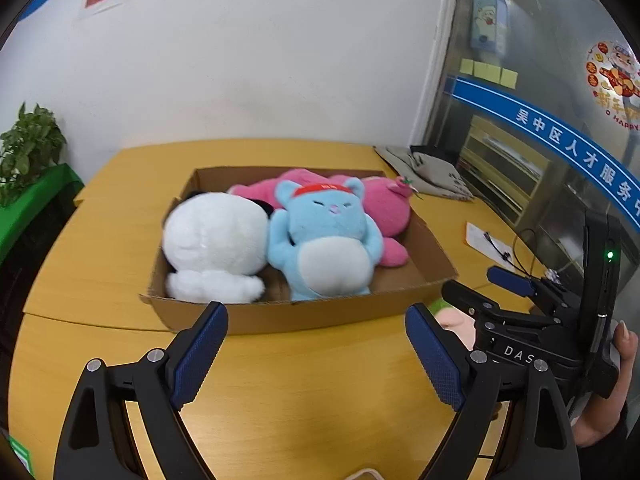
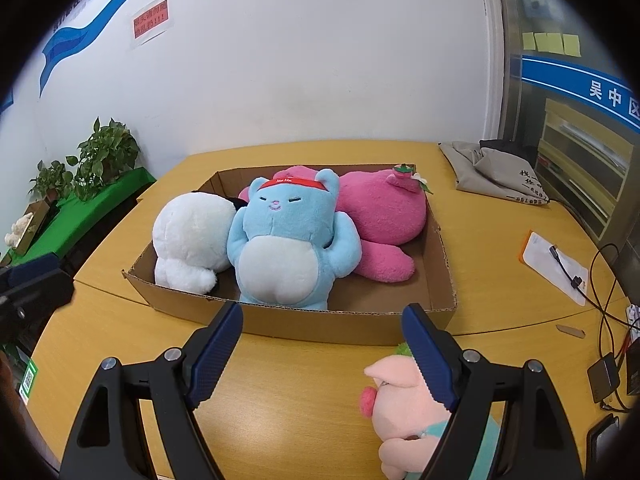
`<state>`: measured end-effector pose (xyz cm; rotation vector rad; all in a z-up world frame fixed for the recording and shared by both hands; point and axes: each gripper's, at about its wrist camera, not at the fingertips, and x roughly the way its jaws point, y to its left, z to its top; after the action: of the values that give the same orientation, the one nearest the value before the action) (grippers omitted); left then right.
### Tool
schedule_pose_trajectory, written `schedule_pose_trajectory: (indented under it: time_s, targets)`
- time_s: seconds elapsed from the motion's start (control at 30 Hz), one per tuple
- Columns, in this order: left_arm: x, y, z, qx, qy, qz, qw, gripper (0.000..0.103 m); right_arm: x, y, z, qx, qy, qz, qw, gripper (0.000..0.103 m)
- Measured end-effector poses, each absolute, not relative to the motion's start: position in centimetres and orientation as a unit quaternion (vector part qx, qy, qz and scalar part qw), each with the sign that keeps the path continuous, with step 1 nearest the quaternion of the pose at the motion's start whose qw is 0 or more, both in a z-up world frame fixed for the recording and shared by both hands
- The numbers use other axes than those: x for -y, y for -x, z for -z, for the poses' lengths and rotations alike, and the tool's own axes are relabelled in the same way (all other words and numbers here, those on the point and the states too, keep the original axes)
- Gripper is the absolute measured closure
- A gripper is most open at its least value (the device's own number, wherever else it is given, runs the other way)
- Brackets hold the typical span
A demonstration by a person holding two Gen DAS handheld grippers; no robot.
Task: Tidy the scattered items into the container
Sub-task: 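Move both grippers to the pink-and-teal plush on the table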
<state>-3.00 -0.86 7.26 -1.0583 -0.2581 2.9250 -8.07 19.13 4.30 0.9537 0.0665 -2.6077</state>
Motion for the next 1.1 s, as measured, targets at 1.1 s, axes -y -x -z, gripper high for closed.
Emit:
schedule_pose_trajectory:
  time_s: [1.1]
  targets:
    - [-8.1, 13.2, 3.9, 0.109, 0.485, -0.852, 0.162, 0.010, -26.9, 3.9, 5.8, -0.032, -0.410, 0.871, 0.268, 0.023]
